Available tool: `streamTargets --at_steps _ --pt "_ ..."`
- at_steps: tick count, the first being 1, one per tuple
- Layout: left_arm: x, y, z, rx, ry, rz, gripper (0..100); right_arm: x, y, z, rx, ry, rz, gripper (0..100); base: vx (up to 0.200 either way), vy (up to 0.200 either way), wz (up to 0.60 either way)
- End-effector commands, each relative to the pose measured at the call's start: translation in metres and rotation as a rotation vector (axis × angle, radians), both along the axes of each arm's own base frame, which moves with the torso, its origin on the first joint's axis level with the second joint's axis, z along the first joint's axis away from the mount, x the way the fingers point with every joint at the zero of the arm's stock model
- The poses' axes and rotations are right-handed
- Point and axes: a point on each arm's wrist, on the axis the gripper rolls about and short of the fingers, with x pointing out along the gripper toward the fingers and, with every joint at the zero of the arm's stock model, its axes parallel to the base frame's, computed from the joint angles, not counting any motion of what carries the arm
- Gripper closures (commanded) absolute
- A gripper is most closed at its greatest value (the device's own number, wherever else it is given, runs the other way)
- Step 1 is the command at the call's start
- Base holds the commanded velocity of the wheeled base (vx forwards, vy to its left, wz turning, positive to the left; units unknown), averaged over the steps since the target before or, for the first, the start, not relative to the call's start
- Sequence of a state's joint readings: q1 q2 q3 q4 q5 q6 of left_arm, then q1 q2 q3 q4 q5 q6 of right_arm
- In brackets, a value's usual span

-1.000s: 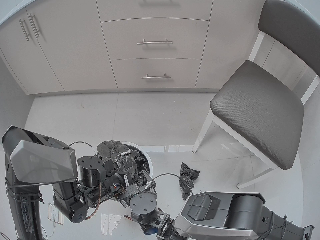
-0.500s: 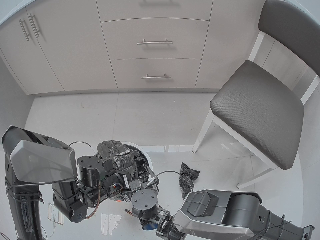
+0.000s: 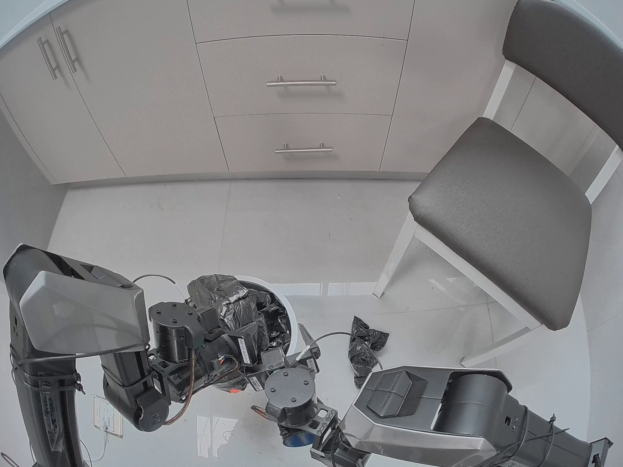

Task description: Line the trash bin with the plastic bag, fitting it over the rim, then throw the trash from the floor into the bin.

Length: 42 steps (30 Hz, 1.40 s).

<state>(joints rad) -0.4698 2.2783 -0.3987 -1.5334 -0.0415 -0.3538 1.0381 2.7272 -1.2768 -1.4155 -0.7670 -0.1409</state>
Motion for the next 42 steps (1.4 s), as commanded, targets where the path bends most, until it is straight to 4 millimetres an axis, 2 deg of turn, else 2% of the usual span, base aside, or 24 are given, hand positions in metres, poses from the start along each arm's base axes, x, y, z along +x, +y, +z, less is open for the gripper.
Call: streamTargets --at_steps 1,19,22,23,36,42 --pt "0.000 0.000 0.000 -0.001 0.001 0.001 100 0.001 -0.001 0.000 -0.001 0.000 -0.003 0 0.000 0.000 0.00" --pt "-0.002 -0.001 0.005 0.002 -0.016 -0.007 100 0.004 -0.003 0.002 0.003 -0.002 -0.018 0 0.000 0.000 0.00" --pt "-0.003 -0.001 0.006 0.002 -0.016 -0.007 100 0.010 -0.005 0.002 0.007 -0.005 -0.032 0 0.000 0.000 0.00" --pt "-0.003 -0.001 0.006 0.001 -0.018 -0.007 0 0.010 -0.005 0.003 0.008 -0.006 -0.032 0 0.000 0.000 0.00" --pt "-0.004 -0.001 0.008 0.002 -0.023 -0.011 0 0.018 -0.010 0.003 0.008 -0.006 -0.053 0 0.000 0.000 0.00" --pt "-0.009 0.004 0.031 -0.029 -0.076 -0.002 0 0.023 -0.014 0.002 0.007 -0.005 -0.067 0 0.000 0.000 0.00"
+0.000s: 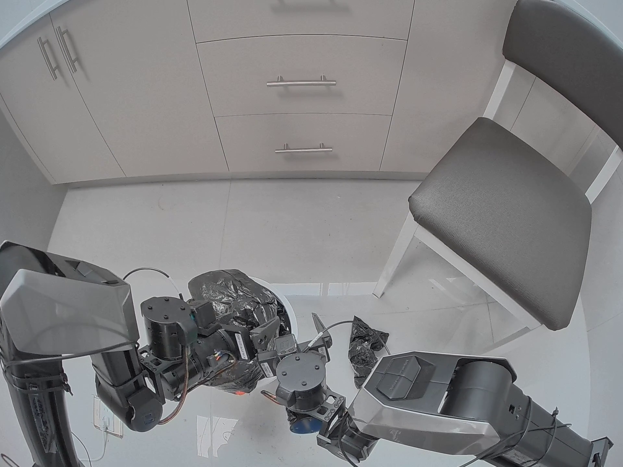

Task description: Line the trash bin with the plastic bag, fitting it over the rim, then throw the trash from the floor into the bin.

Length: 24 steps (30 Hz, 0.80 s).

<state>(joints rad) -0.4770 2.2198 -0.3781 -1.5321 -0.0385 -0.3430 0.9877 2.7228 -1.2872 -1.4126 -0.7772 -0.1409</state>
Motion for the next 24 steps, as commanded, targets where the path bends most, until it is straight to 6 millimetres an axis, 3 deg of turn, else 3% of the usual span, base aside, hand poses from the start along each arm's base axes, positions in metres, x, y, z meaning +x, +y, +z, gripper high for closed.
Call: streamTargets --at_steps 1,3,11,24 --pt "-0.004 0.003 0.016 -0.022 -0.038 0.005 0 0.002 -0.002 -0.001 -0.003 0.002 -0.006 0 0.000 0.000 0.00" --pt "-0.007 0.012 0.035 -0.035 -0.094 0.022 0 0.004 -0.004 -0.003 -0.005 0.003 -0.013 0 0.000 0.000 0.00" --pt "0.007 0.040 0.044 0.007 -0.157 0.108 0 0.020 -0.016 -0.003 -0.012 0.005 -0.071 0 0.000 0.000 0.00" --pt "0.019 0.055 0.030 0.110 -0.160 0.145 0 0.050 -0.041 0.000 -0.021 0.001 -0.155 0 0.000 0.000 0.00"
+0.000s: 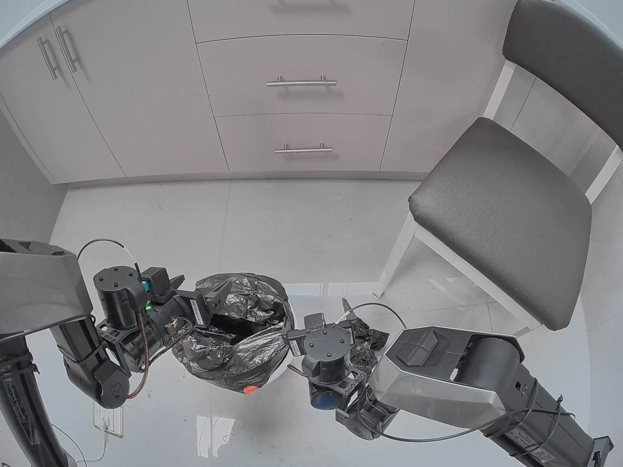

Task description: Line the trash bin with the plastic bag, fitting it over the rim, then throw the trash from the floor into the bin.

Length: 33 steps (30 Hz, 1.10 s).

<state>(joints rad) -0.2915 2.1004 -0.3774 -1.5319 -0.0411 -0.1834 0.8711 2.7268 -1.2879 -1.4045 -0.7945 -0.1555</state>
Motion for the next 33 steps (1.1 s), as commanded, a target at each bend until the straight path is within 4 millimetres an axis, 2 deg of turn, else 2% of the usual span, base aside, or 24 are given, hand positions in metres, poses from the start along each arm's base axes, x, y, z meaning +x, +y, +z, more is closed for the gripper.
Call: streamTargets --at_steps 1,10,17,25,27,33 --pt "0.003 0.002 -0.009 0.023 0.023 0.004 0 0.009 -0.008 0.003 0.004 -0.005 -0.026 0 0.000 0.000 0.00" --pt "0.005 0.002 -0.021 0.048 0.056 0.003 0 0.017 -0.019 -0.005 -0.011 0.008 -0.072 0 0.000 0.000 0.00" --pt "0.005 0.002 -0.025 0.052 0.067 0.003 0 0.010 -0.023 -0.006 -0.027 0.024 -0.072 0 0.000 0.000 0.00" --pt "0.006 0.002 -0.027 0.052 0.072 0.005 0 -0.011 -0.027 -0.015 -0.041 0.035 -0.044 0 0.000 0.000 0.00" --pt "0.007 0.001 -0.027 0.052 0.072 0.003 0 -0.024 -0.025 -0.020 -0.052 0.042 -0.018 0 0.000 0.000 0.00" --pt "0.007 0.002 -0.027 0.051 0.071 0.005 0 -0.039 -0.022 -0.028 -0.073 0.060 0.012 0 0.000 0.000 0.00"
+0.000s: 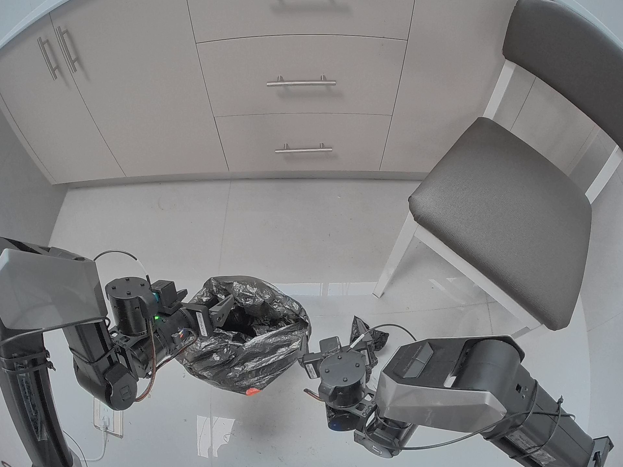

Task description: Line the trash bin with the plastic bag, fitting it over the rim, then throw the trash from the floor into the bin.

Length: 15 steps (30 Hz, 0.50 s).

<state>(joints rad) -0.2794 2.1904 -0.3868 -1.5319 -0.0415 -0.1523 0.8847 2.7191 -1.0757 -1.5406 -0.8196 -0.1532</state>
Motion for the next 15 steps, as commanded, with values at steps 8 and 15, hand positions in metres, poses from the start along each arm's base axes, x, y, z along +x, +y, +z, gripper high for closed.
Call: streamTargets --at_steps 8,15 --pt "0.001 0.000 -0.002 0.001 0.004 0.002 0 -0.029 0.009 -0.019 -0.043 0.036 0.068 0 0.000 0.000 0.00" --pt "0.001 0.000 -0.002 0.001 0.004 0.002 0 -0.038 0.006 -0.020 -0.066 0.052 0.080 0 0.000 0.000 0.00"
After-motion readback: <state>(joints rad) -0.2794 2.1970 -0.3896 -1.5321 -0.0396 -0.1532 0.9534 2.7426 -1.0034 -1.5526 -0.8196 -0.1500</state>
